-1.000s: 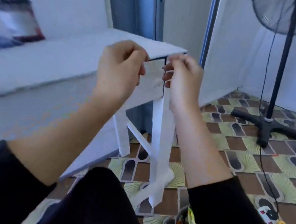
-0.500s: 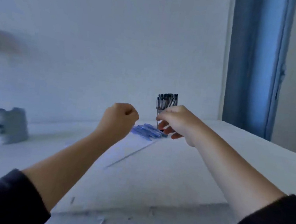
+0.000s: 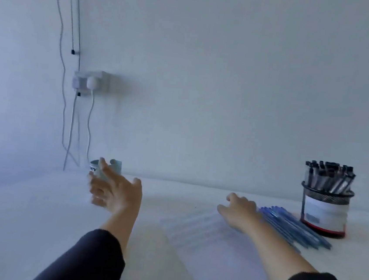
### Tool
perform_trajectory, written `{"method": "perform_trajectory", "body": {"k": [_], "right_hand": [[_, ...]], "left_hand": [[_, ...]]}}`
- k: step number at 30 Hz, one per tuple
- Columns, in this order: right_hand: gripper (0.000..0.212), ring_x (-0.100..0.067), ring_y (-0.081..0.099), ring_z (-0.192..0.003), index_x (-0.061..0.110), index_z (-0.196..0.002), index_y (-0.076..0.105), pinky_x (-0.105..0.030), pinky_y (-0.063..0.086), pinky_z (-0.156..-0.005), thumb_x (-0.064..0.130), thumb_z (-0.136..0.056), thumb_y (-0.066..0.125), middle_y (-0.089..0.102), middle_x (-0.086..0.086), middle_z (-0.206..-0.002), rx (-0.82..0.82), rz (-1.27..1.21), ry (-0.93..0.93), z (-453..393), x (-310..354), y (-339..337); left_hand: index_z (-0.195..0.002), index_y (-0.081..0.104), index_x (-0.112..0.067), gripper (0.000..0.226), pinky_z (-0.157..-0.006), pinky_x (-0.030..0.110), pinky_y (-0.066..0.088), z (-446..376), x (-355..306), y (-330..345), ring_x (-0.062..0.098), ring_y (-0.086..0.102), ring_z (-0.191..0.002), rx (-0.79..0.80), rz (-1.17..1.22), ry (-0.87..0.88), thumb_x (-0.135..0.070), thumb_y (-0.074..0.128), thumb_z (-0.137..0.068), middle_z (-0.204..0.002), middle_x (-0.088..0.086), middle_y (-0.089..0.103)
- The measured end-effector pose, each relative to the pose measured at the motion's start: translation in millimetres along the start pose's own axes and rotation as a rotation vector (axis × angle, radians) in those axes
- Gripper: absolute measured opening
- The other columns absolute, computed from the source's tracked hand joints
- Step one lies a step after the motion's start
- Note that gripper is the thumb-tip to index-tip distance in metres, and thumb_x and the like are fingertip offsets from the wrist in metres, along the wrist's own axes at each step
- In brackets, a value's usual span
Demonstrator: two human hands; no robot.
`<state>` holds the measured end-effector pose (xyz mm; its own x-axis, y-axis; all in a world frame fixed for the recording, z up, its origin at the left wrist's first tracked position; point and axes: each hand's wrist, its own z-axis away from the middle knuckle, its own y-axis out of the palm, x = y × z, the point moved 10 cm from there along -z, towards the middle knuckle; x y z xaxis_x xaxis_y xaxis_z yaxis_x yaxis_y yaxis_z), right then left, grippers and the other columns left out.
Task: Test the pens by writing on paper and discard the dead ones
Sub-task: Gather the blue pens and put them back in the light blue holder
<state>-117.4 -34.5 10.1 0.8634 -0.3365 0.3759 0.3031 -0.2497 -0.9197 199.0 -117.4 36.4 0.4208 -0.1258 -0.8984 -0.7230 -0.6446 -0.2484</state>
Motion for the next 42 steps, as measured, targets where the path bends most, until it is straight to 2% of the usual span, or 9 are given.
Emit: {"method": "perform_trajectory", "body": {"k": [5,8,13,23,27,30,34,37,42], "right_hand": [[0.045,-0.026,0.038,-0.126,0.02,-0.131,0.044,-0.04,0.03,-0.104,0.045,-0.096,0.029,0.044,-0.005,-0.138,0.07,0.176,-0.123,-3,14,32],[0.043,-0.025,0.037,-0.126,0.022,-0.13,0.047,-0.035,0.035,-0.101,0.045,-0.094,0.038,0.043,-0.005,-0.135,0.09,0.144,-0.155,0,17,29],[0.032,-0.017,0.05,-0.113,0.028,-0.113,0.061,-0.029,0.042,-0.092,0.039,-0.083,0.059,0.054,0.002,-0.119,0.115,-0.072,-0.165,5,17,20],[0.058,-0.029,0.044,-0.123,0.014,-0.142,0.035,-0.032,0.041,-0.097,0.017,-0.085,0.048,0.045,-0.012,-0.136,-0.017,-0.126,0.191,4,-87,-58],[0.039,-0.028,0.048,-0.12,0.008,-0.131,0.044,-0.029,0.037,-0.09,0.019,-0.093,0.044,0.047,-0.014,-0.137,0.1,0.045,0.195,5,-99,-43],[0.036,-0.029,0.051,-0.109,0.005,-0.129,0.044,-0.028,0.037,-0.079,0.018,-0.095,0.042,0.05,-0.013,-0.13,0.135,0.114,0.161,3,-93,-38],[0.029,-0.024,0.047,-0.087,0.002,-0.12,0.046,-0.024,0.03,-0.053,0.014,-0.094,0.047,0.046,-0.007,-0.099,0.114,0.133,0.129,5,-92,-44],[0.017,-0.025,0.048,-0.087,0.004,-0.106,0.048,-0.025,0.036,-0.057,0.009,-0.09,0.049,0.047,-0.006,-0.092,0.132,0.172,0.18,10,-99,-47],[0.018,-0.025,0.052,-0.079,0.007,-0.099,0.048,-0.025,0.04,-0.059,0.008,-0.083,0.055,0.048,-0.006,-0.084,0.179,0.25,0.226,19,-106,-54]], "left_hand": [[-0.149,-0.011,-0.028,0.115,-0.111,0.052,0.016,-48,50,3,0.037,0.023,-0.138,0.058,-0.066,-0.189,-0.031,0.076,-0.073,-0.154,0.018,0.015],[-0.139,0.014,-0.022,0.087,-0.098,0.047,0.034,-55,51,14,0.036,0.05,-0.112,0.136,-0.101,-0.147,-0.03,0.07,-0.073,-0.127,0.013,0.049],[-0.121,0.032,-0.013,0.068,-0.073,0.036,0.041,-8,1,48,0.031,0.053,-0.098,0.313,0.05,-0.024,-0.021,0.076,-0.071,-0.114,0.012,0.053],[-0.125,0.035,-0.017,0.076,-0.086,0.04,0.049,148,-67,103,0.021,0.049,-0.098,0.765,0.177,0.086,-0.028,0.082,-0.067,-0.119,0.005,0.044],[-0.15,-0.005,-0.025,0.121,-0.108,0.045,0.034,150,-68,90,0.024,0.034,-0.126,0.701,0.159,0.144,-0.034,0.082,-0.067,-0.142,0.008,0.025],[-0.149,-0.013,-0.032,0.114,-0.114,0.043,0.013,150,-97,55,0.021,0.009,-0.138,0.447,0.058,0.411,-0.046,0.072,-0.073,-0.151,0.004,0.004],[-0.124,0.046,-0.022,0.048,-0.09,0.033,0.039,211,-153,22,0.025,0.045,-0.105,0.295,0.237,1.104,-0.031,0.049,-0.077,-0.117,0.008,0.051],[-0.095,0.058,-0.016,0.019,-0.068,0.032,0.046,252,-156,69,0.024,0.058,-0.087,0.662,-0.161,1.146,-0.025,0.041,-0.09,-0.098,0.003,0.061],[-0.116,0.048,-0.011,0.034,-0.074,0.029,0.036,263,-125,135,0.028,0.054,-0.106,0.928,-0.658,0.784,-0.037,0.036,-0.096,-0.119,0.009,0.055]]}}
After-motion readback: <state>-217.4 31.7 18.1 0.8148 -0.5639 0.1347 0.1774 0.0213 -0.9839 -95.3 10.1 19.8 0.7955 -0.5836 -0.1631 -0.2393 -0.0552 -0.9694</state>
